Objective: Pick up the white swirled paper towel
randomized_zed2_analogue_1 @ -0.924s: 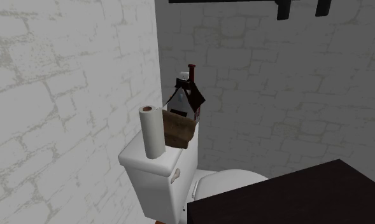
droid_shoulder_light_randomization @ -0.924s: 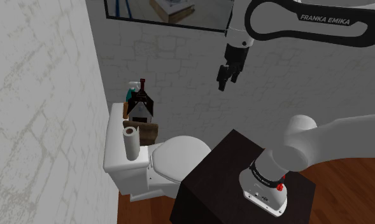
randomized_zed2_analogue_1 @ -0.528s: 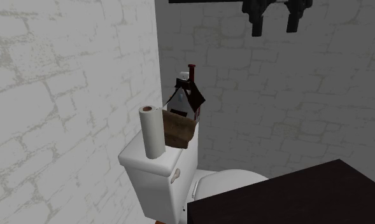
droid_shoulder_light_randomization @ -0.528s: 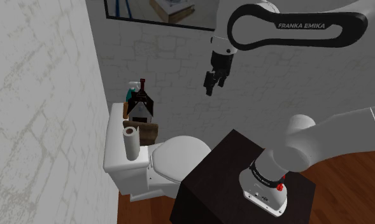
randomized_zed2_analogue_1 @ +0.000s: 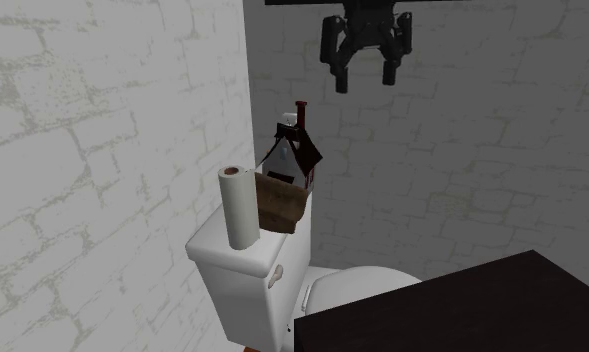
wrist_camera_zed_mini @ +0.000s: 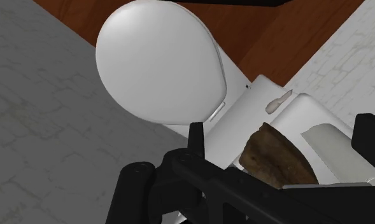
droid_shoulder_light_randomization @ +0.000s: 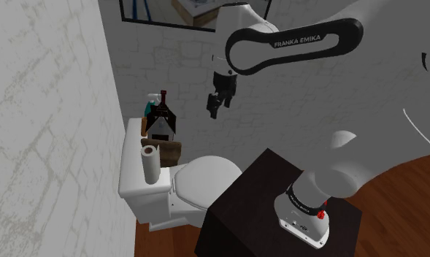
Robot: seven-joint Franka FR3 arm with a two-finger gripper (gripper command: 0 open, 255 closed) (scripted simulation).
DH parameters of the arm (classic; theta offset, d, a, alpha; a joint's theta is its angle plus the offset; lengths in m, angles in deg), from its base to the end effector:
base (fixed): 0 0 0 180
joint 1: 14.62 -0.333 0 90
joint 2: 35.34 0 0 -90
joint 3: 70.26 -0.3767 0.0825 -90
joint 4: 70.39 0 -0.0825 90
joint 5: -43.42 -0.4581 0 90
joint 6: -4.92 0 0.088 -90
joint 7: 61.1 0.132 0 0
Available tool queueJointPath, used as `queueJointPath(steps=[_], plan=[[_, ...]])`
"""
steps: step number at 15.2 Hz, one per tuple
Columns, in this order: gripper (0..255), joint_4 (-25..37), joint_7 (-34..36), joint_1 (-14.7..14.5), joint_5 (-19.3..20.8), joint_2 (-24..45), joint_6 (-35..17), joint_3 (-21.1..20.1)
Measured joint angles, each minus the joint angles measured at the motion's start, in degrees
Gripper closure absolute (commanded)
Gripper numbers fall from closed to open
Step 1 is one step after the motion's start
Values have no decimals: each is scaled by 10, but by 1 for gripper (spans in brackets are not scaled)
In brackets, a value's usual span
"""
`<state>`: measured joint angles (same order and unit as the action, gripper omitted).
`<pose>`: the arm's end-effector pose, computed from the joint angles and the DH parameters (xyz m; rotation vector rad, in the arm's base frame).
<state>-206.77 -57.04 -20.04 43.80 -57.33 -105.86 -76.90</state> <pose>0.4561 0.0985 0.4607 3.0757 0.2039 -0.0895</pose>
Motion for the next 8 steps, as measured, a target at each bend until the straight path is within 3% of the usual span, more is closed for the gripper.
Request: queueJointPath(steps=[8], plan=[[0,73,21,-25,10,155,-91,-40]])
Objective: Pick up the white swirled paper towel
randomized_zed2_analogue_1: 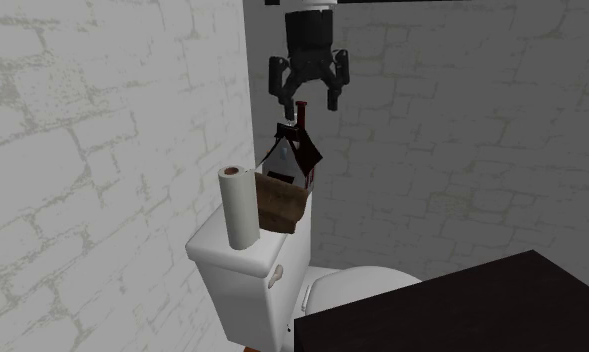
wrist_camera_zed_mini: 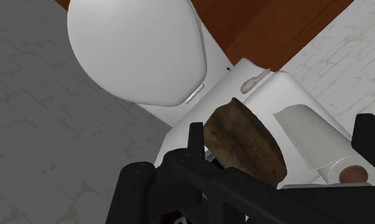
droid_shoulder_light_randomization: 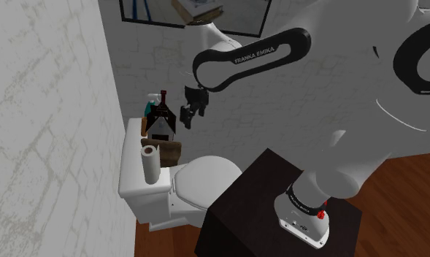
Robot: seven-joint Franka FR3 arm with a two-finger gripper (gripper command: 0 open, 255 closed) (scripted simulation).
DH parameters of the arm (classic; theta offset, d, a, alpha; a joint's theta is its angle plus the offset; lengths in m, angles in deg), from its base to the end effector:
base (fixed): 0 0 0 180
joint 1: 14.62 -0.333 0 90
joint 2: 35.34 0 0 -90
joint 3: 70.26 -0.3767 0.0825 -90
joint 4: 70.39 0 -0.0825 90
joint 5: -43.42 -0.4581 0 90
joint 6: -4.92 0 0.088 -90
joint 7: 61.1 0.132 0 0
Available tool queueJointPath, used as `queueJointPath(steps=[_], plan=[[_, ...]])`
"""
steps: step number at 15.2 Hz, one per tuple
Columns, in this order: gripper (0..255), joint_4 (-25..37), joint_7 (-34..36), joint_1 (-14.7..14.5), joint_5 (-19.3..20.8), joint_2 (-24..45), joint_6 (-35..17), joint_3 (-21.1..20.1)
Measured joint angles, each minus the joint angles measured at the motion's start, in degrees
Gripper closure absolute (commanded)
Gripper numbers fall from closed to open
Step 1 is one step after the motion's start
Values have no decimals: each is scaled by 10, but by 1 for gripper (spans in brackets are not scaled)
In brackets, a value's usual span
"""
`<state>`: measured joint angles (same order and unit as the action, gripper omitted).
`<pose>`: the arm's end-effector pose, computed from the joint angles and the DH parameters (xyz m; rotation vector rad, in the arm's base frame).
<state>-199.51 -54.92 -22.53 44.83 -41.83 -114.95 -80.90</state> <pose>0.5230 0.1745 0.4020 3.0694 0.3499 -0.0620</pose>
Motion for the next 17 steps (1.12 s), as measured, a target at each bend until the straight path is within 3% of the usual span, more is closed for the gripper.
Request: queueJointPath(steps=[9,17], plan=[[0,127,29,-34,47,188,-65,-28],[0,276,43,-79,92,341,-72,-34]])
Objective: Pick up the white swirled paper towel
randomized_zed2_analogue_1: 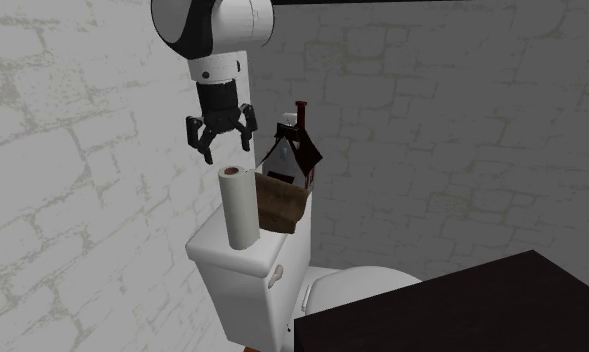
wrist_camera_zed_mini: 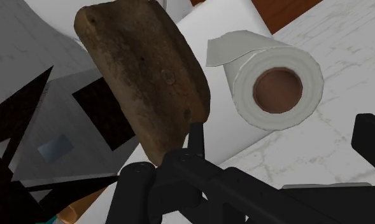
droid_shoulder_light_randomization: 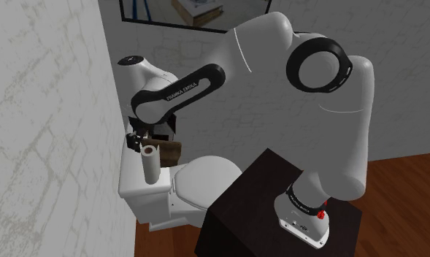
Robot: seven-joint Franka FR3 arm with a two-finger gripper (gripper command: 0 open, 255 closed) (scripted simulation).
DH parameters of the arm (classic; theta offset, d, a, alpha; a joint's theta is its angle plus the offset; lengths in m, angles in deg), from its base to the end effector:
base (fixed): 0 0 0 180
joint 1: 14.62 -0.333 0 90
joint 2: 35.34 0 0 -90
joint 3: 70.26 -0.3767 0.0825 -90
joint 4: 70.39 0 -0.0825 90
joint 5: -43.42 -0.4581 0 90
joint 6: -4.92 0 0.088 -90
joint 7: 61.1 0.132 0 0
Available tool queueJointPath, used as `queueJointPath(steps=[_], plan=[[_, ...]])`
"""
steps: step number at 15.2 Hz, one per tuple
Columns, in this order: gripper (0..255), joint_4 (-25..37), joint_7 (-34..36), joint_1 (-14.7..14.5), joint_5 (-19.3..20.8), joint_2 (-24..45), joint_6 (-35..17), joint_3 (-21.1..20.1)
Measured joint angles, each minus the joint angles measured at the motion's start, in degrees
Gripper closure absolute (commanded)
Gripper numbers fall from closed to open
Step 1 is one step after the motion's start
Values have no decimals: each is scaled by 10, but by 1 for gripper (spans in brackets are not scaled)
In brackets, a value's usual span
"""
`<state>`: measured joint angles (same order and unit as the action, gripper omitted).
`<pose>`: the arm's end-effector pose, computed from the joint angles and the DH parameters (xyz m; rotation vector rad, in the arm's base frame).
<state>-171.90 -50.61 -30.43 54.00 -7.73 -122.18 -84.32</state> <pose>0.6528 0.3480 0.2776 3.0348 0.6553 -0.0068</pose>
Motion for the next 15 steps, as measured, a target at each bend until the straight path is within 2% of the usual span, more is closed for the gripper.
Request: queueJointPath(steps=[8,9,15], plan=[[0,7,11,-11,16,49,-41,7],[255,6,11,-11,16,50,-43,7],[255,6,11,-11,16,51,-45,7]])
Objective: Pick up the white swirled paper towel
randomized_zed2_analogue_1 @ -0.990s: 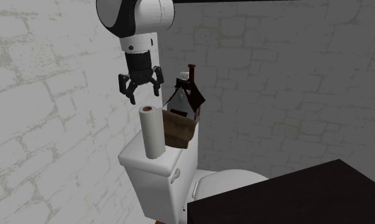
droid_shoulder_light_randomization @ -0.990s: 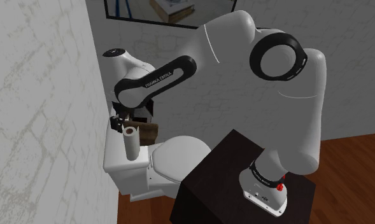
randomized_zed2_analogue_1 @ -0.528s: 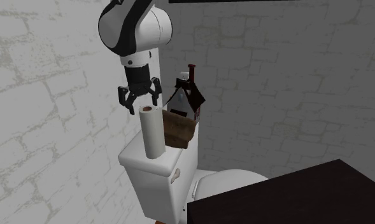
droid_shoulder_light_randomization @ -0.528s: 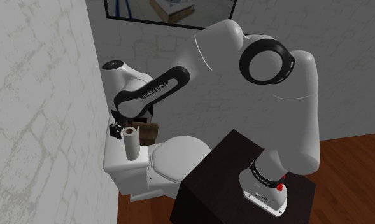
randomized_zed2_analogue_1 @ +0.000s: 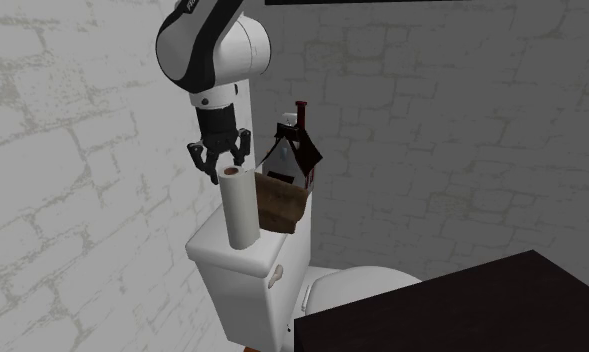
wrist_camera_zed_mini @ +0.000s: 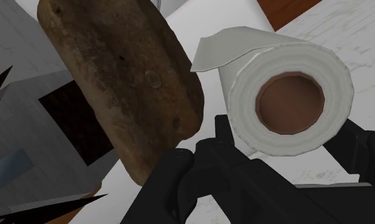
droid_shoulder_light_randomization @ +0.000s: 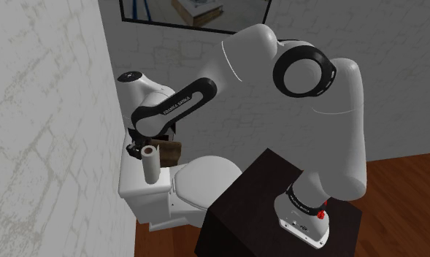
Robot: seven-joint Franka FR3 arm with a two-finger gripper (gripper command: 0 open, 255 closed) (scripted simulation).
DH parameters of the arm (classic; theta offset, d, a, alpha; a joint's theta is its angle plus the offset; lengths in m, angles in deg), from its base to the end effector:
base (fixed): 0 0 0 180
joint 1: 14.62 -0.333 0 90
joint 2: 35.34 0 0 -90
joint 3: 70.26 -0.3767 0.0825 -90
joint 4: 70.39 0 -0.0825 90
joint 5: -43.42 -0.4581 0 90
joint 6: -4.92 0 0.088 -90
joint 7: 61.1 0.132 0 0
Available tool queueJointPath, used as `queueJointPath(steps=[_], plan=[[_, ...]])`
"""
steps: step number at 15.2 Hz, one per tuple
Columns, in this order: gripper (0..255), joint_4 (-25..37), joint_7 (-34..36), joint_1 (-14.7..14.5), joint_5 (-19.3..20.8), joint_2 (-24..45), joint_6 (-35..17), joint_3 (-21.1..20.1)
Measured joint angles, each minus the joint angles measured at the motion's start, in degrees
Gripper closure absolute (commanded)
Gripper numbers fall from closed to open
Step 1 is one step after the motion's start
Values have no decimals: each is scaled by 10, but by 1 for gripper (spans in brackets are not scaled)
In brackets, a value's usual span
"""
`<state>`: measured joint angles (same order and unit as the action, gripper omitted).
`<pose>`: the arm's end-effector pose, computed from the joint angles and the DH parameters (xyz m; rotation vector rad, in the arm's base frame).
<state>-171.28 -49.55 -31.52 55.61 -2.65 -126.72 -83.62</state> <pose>0.6560 0.3576 0.2242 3.0337 0.6699 -0.0009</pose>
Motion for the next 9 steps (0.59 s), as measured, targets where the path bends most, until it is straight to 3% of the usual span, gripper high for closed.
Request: queueJointPath(steps=[9], plan=[[255,1,-4,3,-6,-20,21,-4]])
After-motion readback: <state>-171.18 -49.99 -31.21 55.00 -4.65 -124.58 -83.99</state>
